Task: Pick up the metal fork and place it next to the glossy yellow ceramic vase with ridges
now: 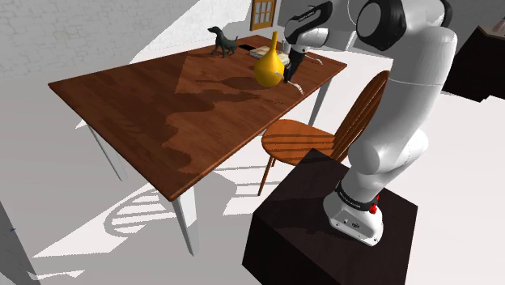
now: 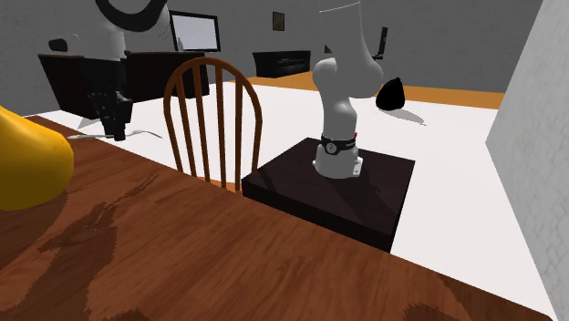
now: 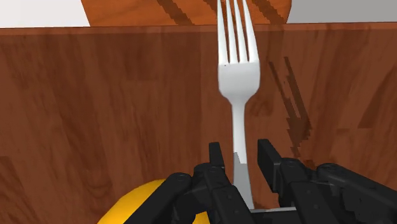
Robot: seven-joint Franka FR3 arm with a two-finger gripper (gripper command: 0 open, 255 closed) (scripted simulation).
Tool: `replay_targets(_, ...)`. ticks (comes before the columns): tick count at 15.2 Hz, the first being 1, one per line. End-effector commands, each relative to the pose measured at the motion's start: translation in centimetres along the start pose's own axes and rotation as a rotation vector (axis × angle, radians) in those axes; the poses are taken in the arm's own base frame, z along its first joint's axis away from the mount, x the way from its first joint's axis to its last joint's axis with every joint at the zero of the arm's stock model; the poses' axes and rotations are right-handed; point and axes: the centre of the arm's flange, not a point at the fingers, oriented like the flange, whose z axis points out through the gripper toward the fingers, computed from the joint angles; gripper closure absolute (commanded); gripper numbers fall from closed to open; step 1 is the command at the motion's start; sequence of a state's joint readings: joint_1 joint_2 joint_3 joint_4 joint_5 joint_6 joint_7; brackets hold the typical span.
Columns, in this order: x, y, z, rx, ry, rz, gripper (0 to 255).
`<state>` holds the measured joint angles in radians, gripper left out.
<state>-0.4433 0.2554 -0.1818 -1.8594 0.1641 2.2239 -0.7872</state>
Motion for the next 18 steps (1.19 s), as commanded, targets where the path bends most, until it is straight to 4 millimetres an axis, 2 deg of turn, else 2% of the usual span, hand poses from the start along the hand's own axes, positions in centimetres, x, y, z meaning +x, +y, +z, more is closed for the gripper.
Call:
replay_targets(1,-0.2,0.0,1.1,-0.001,0.000,0.001,255)
replay_targets(12,-1.1,-0.1,7.2,-0.001,0.000,0.001,255)
replay_targets(18,-1.1,-0.1,7.2,-0.001,0.000,0.001,255)
